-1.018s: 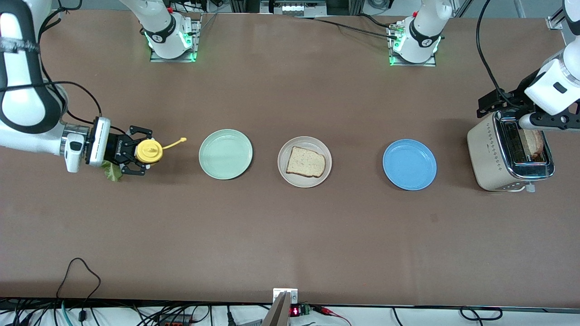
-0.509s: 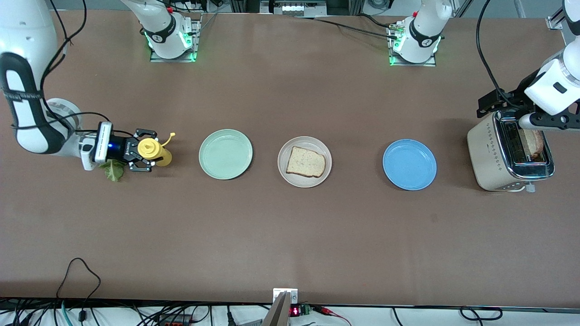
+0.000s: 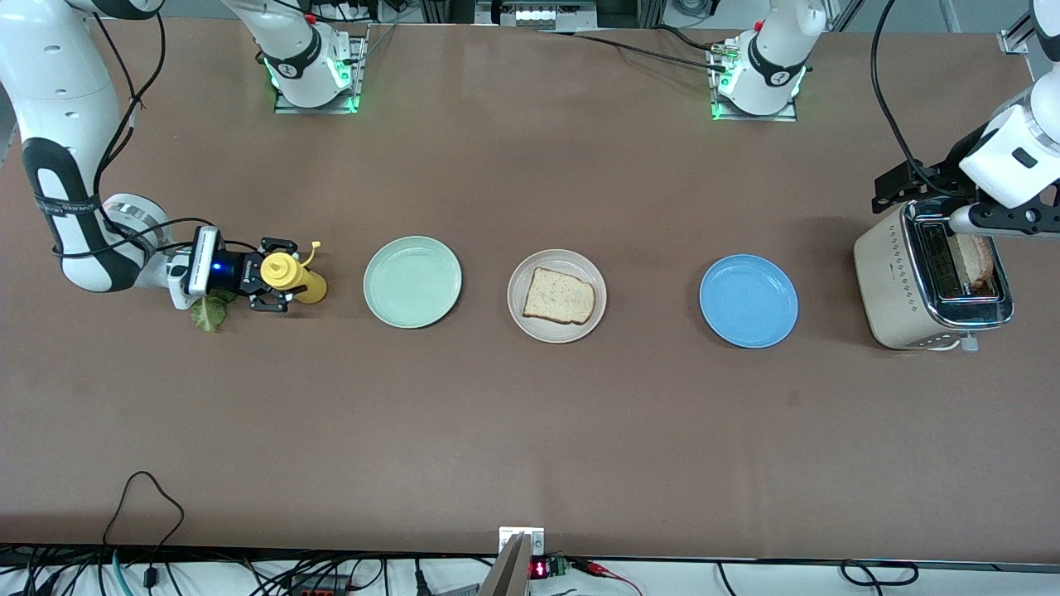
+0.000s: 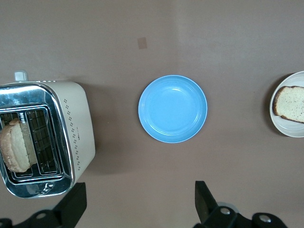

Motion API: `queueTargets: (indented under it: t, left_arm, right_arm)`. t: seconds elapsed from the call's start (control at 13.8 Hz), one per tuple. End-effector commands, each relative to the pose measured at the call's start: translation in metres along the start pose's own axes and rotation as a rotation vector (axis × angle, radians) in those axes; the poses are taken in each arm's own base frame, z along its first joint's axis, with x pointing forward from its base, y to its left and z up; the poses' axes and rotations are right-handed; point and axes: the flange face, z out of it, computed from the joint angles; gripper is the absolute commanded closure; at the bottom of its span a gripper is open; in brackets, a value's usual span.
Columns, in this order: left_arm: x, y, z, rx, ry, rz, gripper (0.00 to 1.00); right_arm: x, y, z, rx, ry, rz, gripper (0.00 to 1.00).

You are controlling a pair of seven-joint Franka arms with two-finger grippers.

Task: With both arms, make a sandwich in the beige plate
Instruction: 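Return the yellow bottle to its spot and release it, then move the right gripper back toward the lettuce leaf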

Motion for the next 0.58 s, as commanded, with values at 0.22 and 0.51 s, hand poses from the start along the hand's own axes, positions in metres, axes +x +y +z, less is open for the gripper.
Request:
queueTargets:
  t: [0.22, 0.51]
  left_arm:
    - [-0.018, -0.021, -0.033, 0.016, 0.016, -0.02, 0.0]
    - [-0.015, -0.02, -0.037, 0.017, 0.027, -0.018, 0.0]
  right_arm:
    - [-0.004, 0.001, -0.006, -0.005, 0.074, -0.014, 0.27]
    - [0.004, 0.01, -0.02, -0.01, 0.057, -0.035, 0.0]
